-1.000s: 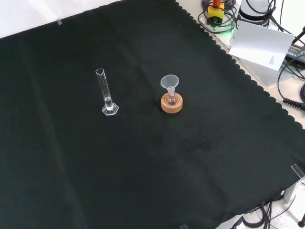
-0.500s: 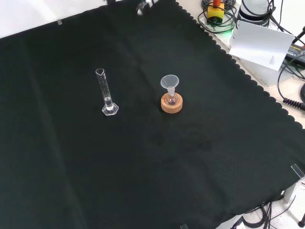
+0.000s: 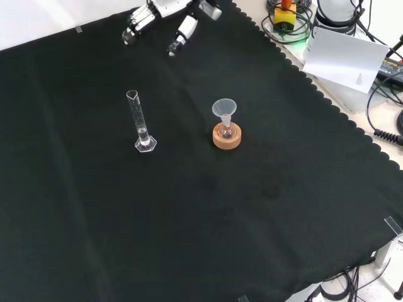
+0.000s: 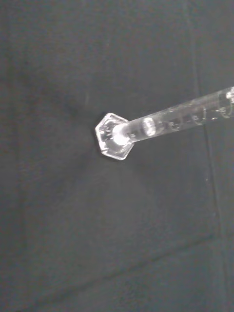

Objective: Pick up the graduated cylinder.

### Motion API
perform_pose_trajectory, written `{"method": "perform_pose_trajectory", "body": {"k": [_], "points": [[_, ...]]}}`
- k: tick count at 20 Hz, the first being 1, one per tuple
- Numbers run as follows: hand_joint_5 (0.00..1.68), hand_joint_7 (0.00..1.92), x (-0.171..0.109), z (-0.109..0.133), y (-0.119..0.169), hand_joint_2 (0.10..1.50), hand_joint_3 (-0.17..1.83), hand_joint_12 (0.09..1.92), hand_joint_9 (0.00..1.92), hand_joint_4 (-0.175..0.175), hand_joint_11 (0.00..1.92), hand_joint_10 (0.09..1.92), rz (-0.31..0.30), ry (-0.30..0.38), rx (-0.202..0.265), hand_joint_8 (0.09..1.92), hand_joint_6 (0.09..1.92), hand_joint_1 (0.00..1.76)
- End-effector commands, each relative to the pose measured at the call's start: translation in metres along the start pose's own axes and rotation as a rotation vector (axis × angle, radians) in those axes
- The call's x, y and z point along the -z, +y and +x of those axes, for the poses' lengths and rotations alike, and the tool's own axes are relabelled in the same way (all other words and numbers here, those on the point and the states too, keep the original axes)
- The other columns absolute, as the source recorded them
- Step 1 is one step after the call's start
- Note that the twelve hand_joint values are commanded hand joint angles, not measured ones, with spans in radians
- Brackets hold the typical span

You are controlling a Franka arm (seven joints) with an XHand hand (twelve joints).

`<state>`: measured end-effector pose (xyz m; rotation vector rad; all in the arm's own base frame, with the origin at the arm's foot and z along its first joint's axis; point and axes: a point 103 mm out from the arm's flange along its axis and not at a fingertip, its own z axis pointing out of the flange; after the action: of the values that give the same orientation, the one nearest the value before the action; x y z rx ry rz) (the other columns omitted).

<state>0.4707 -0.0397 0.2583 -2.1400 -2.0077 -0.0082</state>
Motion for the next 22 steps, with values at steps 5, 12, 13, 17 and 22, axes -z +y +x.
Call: {"method": "perform_pose_trajectory", "body": {"k": [5,12,13,17,22], "points": [[0.27,0.12,-0.065,0.004,0.095,1.08,-0.17,1.37,0.34,-0.064,0.20,0.71,-0.026,0.199,0.140,0.65,0.09,0.69],[0.27,0.16,-0.089,0.003,0.101,1.08,-0.17,1.37,0.37,-0.066,0.21,0.71,-0.013,0.309,0.194,0.68,0.09,0.70],[0.27,0.17,-0.094,0.003,0.103,1.07,-0.17,1.37,0.37,-0.066,0.21,0.71,-0.009,0.326,0.198,0.68,0.09,0.70],[0.28,0.17,-0.112,0.002,0.106,1.05,-0.17,1.37,0.38,-0.065,0.21,0.70,-0.022,0.421,0.222,0.68,0.09,0.73],[0.33,0.22,-0.128,0.002,0.109,1.02,-0.17,1.35,0.44,-0.059,0.25,0.67,-0.054,0.510,0.280,0.68,0.09,0.79]]}}
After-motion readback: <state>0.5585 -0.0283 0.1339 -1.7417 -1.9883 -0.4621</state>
